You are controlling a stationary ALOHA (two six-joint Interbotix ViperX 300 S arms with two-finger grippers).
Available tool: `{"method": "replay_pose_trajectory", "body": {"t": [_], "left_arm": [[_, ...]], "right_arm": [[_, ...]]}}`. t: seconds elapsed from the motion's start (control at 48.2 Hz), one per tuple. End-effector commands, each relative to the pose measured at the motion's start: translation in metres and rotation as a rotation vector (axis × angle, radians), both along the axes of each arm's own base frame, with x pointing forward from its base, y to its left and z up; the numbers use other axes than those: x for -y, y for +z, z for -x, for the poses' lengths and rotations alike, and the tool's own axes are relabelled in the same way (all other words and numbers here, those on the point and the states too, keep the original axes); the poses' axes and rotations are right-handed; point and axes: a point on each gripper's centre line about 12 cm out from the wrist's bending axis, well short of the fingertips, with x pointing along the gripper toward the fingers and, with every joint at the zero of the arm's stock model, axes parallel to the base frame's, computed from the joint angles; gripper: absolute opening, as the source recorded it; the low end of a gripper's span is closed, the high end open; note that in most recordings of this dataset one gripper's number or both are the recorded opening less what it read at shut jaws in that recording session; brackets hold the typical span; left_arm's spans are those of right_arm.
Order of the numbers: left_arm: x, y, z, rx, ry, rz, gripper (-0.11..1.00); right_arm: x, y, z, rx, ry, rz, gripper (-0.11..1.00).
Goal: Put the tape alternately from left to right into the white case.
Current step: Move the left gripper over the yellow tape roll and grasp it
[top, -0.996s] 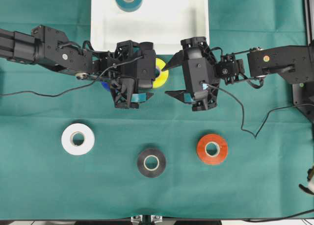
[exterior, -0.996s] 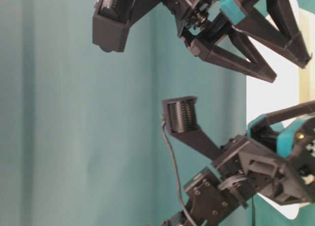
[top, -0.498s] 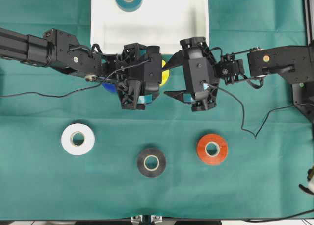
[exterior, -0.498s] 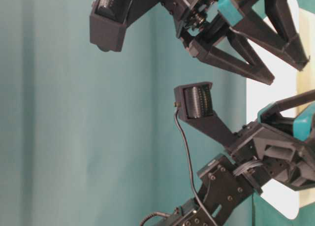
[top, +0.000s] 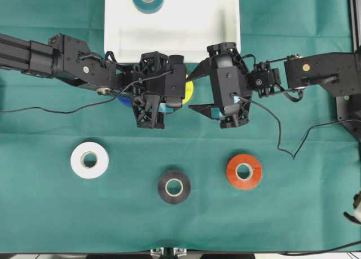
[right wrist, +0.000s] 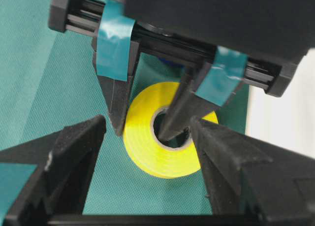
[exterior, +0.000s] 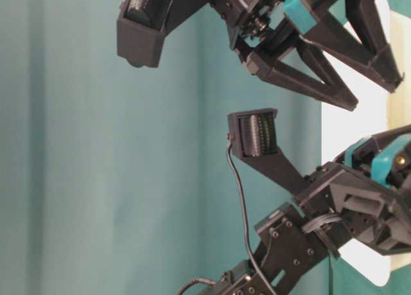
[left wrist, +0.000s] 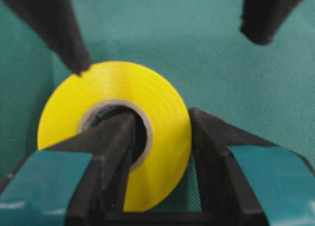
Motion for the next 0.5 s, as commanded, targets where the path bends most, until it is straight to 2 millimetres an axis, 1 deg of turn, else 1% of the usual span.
{"method": "replay_pose_trajectory", "body": {"t": [0.0,0.27,0.373,0.477], "left_arm": [[-0.001,0.015,-0.002,0.032,0.003,0.0,-0.01],[0.002,0.021,-0.002,0.044,-0.004,0.0,-0.01],[0.008,0.033,-0.001,0.052,-0.018,0.001,-0.01],[0.011,0.051,0.003,0.064,-0.026,0.001,-0.01]], "right_arm": [[-0.001,0.015,-0.004,0.049,0.001,-0.006,0.76],[-0.001,0.014,-0.003,0.047,0.002,-0.005,0.76],[-0.001,0.014,-0.003,0.046,0.002,-0.005,0.76],[-0.002,0.014,-0.003,0.047,0.003,-0.006,0.76]]}}
